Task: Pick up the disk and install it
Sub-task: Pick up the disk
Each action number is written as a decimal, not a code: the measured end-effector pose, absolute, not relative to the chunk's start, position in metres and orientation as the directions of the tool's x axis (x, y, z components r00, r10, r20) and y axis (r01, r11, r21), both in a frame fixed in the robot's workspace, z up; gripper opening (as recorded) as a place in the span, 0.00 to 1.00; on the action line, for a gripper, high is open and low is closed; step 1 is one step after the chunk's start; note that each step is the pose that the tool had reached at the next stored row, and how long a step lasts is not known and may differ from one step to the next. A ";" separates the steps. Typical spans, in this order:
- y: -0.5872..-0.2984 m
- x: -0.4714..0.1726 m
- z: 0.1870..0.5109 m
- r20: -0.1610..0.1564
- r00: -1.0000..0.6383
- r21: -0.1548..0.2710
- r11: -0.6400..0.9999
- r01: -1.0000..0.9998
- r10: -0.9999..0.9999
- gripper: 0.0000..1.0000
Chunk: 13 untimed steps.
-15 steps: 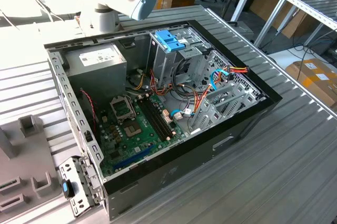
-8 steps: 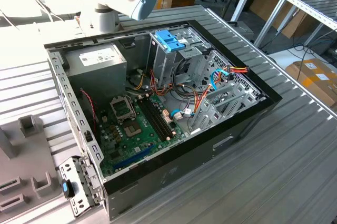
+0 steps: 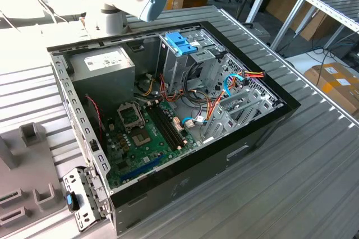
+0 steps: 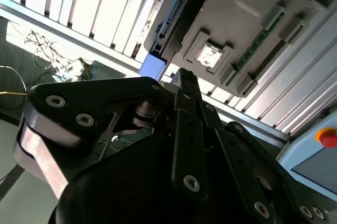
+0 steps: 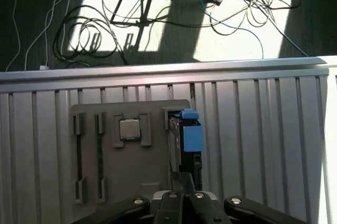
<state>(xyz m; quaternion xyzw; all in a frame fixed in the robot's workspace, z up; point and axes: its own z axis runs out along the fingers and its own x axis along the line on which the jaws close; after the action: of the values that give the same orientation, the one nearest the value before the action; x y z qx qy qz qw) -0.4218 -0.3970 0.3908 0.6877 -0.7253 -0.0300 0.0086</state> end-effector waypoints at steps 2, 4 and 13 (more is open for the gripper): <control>-0.397 -0.422 0.391 -0.029 -0.043 0.055 0.041 -0.998 -0.999 0.11; -0.397 -0.422 0.391 -0.029 -0.030 0.055 0.029 -0.998 -0.999 0.11; -0.397 -0.422 0.391 -0.029 0.027 0.055 -0.029 -0.998 -0.999 0.11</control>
<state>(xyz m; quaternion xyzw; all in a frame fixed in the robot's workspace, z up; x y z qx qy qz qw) -0.4218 -0.3970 0.3908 0.7166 -0.6968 -0.0296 0.0098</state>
